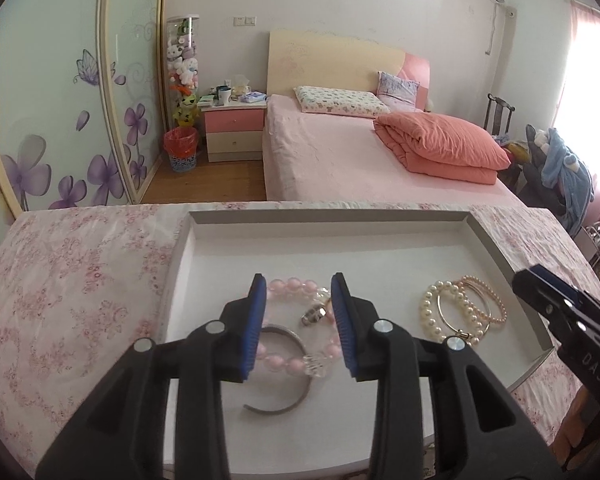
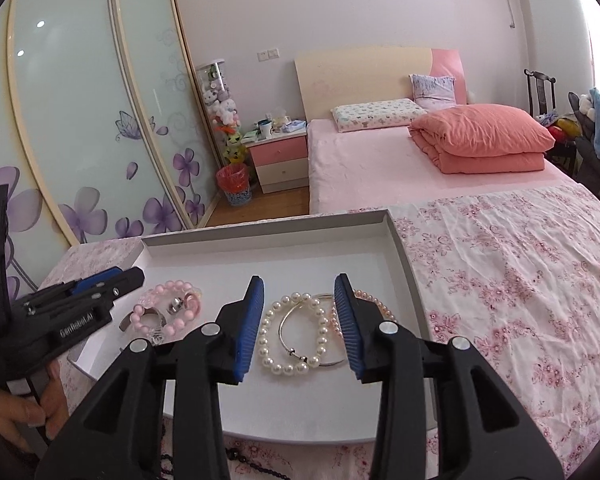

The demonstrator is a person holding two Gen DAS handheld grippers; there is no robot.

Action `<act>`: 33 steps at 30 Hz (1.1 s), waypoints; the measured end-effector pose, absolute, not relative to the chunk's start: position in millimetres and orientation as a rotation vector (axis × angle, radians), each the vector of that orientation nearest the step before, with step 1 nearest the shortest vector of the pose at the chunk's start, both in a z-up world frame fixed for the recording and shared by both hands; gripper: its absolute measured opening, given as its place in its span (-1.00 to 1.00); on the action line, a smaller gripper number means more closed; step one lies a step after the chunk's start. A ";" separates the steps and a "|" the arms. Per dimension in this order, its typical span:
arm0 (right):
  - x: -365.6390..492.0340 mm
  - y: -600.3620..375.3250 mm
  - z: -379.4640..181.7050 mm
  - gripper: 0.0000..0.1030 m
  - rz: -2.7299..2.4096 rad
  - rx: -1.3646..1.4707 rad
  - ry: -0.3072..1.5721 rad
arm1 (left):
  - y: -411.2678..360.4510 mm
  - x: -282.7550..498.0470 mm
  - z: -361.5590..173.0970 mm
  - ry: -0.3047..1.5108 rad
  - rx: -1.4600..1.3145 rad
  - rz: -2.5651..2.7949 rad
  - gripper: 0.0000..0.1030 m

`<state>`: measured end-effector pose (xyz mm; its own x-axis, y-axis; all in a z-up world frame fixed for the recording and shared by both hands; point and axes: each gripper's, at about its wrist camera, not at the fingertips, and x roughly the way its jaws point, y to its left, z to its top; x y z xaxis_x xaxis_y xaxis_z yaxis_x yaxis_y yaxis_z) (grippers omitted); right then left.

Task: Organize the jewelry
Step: 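Grasp the dark red bead necklace with the left tool while the right tool grasps the black bead bracelet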

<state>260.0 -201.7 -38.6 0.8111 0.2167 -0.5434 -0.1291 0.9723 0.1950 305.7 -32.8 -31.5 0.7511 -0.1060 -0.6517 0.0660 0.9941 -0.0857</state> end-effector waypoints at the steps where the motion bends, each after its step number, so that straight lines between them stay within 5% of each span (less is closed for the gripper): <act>1: 259.8 -201.6 -38.6 -0.25 0.187 0.146 0.595 | -27.5 304.3 -29.1 0.710 -0.067 -0.084 -0.31; 11: 234.8 -196.0 -30.0 -0.25 0.222 0.127 0.584 | 13.3 272.0 -16.3 0.690 -0.101 -0.021 -0.23; 26: 194.0 -196.4 -77.6 -0.36 0.253 0.043 0.802 | 18.2 179.2 -43.5 0.775 -0.056 -0.103 0.35; 33: 191.3 -188.2 -90.7 -0.36 0.254 0.013 0.856 | 1.9 174.7 -49.5 0.796 -0.043 -0.151 0.44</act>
